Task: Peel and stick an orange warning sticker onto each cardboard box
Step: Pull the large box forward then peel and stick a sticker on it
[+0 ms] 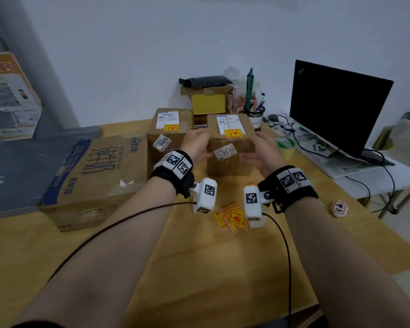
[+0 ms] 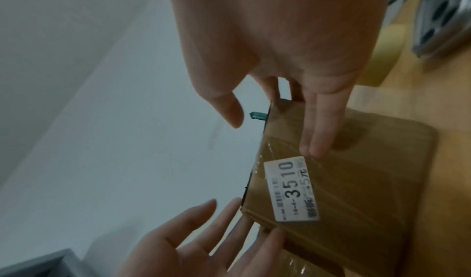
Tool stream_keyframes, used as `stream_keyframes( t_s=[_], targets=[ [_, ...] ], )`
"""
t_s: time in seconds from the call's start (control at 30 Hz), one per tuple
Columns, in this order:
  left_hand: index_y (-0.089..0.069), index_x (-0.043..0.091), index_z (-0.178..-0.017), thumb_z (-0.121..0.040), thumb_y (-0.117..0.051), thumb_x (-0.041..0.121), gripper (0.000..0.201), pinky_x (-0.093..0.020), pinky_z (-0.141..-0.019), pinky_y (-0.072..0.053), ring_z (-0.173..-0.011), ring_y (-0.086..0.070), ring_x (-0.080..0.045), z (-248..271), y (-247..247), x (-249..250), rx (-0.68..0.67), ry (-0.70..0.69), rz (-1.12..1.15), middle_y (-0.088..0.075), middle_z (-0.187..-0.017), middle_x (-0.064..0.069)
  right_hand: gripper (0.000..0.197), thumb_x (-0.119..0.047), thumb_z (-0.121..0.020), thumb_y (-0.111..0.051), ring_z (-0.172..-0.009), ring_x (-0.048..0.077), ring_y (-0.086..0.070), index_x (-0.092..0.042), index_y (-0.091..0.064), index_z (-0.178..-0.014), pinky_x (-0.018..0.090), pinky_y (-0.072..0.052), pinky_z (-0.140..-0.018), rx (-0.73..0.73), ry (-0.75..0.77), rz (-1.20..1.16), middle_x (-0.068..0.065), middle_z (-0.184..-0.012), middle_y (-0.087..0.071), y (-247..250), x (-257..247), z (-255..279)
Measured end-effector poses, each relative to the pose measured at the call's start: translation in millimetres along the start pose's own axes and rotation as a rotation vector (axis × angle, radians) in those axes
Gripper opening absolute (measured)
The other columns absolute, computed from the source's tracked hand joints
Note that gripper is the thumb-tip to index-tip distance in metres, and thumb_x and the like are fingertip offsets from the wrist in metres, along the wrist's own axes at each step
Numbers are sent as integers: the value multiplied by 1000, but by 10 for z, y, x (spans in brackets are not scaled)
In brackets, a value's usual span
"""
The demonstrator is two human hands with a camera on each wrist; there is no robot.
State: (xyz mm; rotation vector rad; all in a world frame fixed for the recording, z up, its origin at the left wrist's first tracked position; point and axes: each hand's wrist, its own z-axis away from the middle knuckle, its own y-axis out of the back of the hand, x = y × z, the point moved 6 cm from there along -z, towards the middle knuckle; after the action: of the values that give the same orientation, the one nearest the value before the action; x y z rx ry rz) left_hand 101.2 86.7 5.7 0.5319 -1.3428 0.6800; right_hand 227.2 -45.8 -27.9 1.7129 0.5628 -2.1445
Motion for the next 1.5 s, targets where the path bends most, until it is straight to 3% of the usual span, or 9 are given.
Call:
stream_keyframes(
  t_s=[0.23,0.47,0.67,0.77,0.9,1.03,1.13,1.27,1.5],
  targets=[
    [-59,18,-138,-101,-45,6,41,-44,-96,-57,-119,-56,-21,-107,258,208,172,-144,-74,-60,-128,-3,67,-23,-94,-67,-137,25,-50,-23,-40,-156,50,-47,-111,-74,113,304,3,-155,-48,-330,-193,-37],
    [-69,20,-122,-95,-52,12,33,-46,-102,-55,-114,-65,-23,191,763,312,294,-259,-243,-69,-123,-2,38,-25,-101,-60,-99,23,-66,-23,-62,-139,44,-59,-94,-215,95,432,6,-128,-63,-837,-180,282],
    [-66,17,-126,-96,-57,12,32,-35,-91,-58,-98,-68,-13,478,1398,363,392,-289,-243,-68,-120,2,28,-29,-102,-58,-105,28,-71,-26,-68,-128,45,-62,-87,-364,93,574,2,-145,-56,-1317,-77,675],
    [-62,16,-131,-95,-52,6,39,-31,-93,-54,-108,-64,-16,613,1781,324,447,-248,-251,-66,-121,0,33,-30,-103,-58,-105,30,-71,-24,-65,-135,45,-63,-85,-421,86,627,4,-153,-52,-1562,-29,854],
    [-61,18,-134,-95,-51,8,41,-24,-78,-48,-90,-58,-8,753,2180,238,499,-197,-275,-62,-122,2,56,-33,-102,-61,-105,30,-71,-24,-45,-154,48,-63,-86,-492,61,682,3,-156,-48,-1876,44,1042],
    [-61,26,-123,-86,-49,26,39,-49,-111,-42,-122,-59,-29,823,2478,127,560,-89,-443,-64,-132,-5,59,-32,-102,-59,-110,32,-68,-23,-39,-157,51,-62,-89,-526,33,716,3,-153,-50,-2082,113,1212],
    [-64,21,-122,-70,-49,40,57,-66,-114,-29,-133,-50,-41,479,2795,-162,589,59,-622,-62,-137,-11,48,-33,-100,-61,-111,33,-67,-23,-50,-145,53,-62,-90,-515,2,741,3,-143,-57,-2165,165,1284],
    [-56,17,-131,-65,-50,47,72,-64,-108,-40,-127,-53,-44,59,3071,-520,557,132,-589,-59,-138,-15,39,-30,-100,-61,-103,32,-68,-15,-57,-136,53,-62,-90,-523,-43,728,8,-127,-63,-2220,262,1342],
    [-50,11,-113,-80,-56,23,35,-57,-107,-46,-114,-58,-40,940,2851,-164,519,94,-294,-59,-107,-13,56,-39,-83,-69,-115,28,-65,-22,-58,-135,52,-58,-98,-502,-29,719,3,-127,-66,-2126,334,1351]
  ],
)
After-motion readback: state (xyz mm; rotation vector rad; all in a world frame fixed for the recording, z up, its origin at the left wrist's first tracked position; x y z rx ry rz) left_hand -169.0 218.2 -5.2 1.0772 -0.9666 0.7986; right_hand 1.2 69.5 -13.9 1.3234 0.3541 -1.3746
